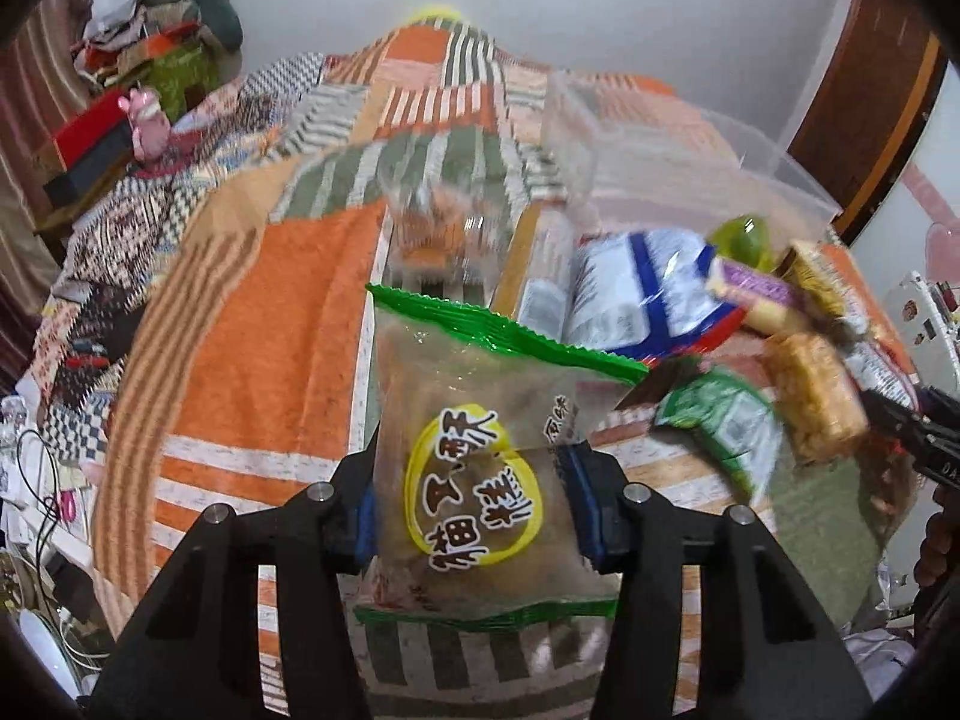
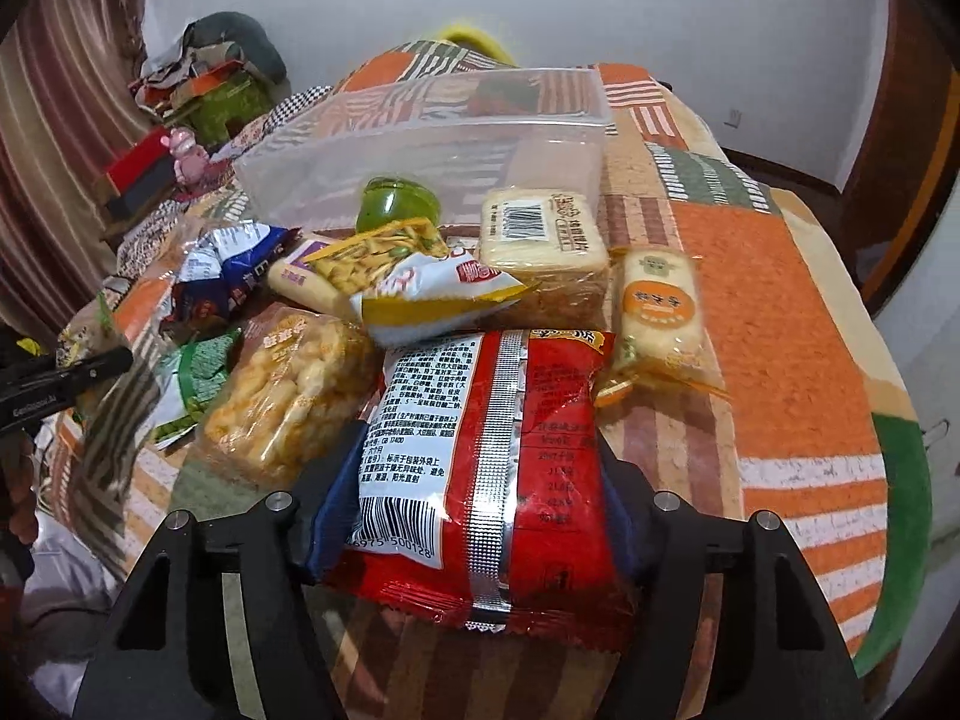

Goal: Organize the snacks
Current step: 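Carry both bags over the clear box and release them inside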

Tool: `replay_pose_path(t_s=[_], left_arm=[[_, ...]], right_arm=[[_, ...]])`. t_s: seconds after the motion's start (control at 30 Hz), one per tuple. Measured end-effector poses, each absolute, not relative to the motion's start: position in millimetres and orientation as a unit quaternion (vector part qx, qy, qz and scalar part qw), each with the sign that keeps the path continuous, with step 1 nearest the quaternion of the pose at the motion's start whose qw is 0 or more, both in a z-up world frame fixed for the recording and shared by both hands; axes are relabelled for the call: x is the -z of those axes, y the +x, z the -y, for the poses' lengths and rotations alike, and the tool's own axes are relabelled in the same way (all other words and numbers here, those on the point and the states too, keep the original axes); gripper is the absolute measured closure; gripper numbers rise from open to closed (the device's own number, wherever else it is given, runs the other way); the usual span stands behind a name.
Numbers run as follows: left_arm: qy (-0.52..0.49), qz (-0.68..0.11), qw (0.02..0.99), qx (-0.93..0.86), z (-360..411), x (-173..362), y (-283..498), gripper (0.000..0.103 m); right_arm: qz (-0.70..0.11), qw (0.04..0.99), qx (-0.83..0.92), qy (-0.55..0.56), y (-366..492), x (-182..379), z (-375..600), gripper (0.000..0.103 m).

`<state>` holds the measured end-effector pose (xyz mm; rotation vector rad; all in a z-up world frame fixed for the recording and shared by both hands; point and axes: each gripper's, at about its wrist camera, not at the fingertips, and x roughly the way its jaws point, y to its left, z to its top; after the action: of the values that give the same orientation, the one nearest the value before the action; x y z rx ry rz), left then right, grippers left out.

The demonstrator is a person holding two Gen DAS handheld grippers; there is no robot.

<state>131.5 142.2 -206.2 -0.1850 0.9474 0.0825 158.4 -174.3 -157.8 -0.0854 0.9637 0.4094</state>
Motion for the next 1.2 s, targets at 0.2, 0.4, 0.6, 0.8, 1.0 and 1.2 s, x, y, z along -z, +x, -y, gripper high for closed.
replay_pose_path(t_s=[0.2, 0.4, 0.6, 0.8, 1.0, 1.2], left_arm=[[-0.083, -0.417, 0.905, -0.026, -133, 173, 129, 0.053], [-0.067, -0.382, 0.922, -0.015, -120, 144, 131, 0.053], [-0.065, -0.363, 0.93, 0.005, -106, 124, 147, 0.053], [-0.057, -0.339, 0.939, 0.023, -90, 107, 166, 0.053], [-0.044, -0.327, 0.943, 0.037, -77, 97, 192, 0.053], [-0.041, -0.327, 0.943, 0.046, -71, 97, 219, 0.053]], right_arm=[[-0.435, 0.879, -0.196, -0.029, 145, 139, 185, 0.039], [-0.4, 0.894, -0.202, -0.017, 142, 114, 190, 0.039], [-0.361, 0.909, -0.209, 0.0, 150, 90, 190, 0.039], [-0.326, 0.921, -0.215, 0.001, 159, 70, 182, 0.039], [-0.31, 0.925, -0.22, -0.001, 179, 66, 171, 0.039], [-0.299, 0.928, -0.224, -0.009, 200, 65, 160, 0.039]])
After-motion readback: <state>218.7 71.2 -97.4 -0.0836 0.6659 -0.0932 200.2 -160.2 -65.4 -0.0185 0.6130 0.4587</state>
